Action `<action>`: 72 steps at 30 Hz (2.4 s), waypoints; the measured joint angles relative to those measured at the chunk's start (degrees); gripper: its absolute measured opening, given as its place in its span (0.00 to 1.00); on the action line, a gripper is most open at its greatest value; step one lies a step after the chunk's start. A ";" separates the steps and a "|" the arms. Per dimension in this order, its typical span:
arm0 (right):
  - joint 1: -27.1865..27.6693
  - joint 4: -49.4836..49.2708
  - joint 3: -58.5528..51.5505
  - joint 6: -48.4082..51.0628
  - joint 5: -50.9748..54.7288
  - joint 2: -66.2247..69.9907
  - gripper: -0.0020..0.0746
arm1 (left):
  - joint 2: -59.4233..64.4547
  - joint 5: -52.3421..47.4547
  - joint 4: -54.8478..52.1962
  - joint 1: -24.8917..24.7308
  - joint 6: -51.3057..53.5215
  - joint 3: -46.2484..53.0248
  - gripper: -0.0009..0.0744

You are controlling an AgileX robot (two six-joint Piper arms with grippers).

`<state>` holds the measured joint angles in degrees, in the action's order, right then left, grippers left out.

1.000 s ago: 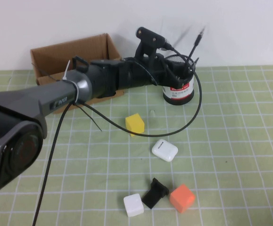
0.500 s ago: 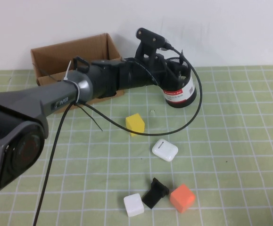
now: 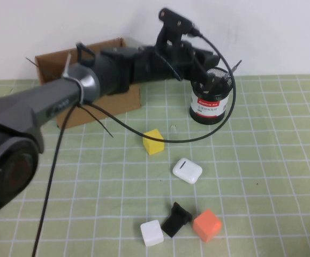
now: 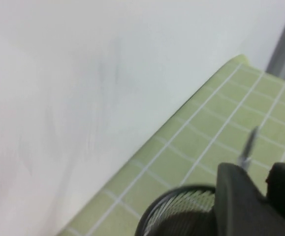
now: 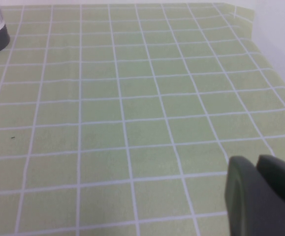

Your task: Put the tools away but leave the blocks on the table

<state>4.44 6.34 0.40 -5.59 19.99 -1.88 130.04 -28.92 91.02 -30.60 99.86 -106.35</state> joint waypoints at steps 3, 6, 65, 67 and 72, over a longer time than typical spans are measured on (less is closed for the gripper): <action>0.00 0.00 0.00 0.00 0.00 0.00 0.02 | -3.35 -0.87 -5.84 0.00 -2.59 0.00 0.08; 0.00 0.00 0.00 0.00 0.00 0.00 0.02 | -8.32 -1.34 -14.22 0.00 -8.09 0.00 0.03; 0.00 0.00 0.00 0.00 0.00 0.00 0.02 | -81.68 0.02 -43.43 0.30 -47.61 63.96 0.01; 0.00 0.00 0.00 0.00 0.00 0.00 0.02 | -81.82 3.48 -42.18 0.30 -47.61 64.09 0.01; 0.00 0.00 0.00 0.00 0.00 0.00 0.02 | -84.15 10.27 -42.66 0.30 -47.83 66.61 0.01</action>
<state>4.44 6.34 0.40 -5.59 19.99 -1.88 45.89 -18.65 48.37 -30.30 52.03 -39.73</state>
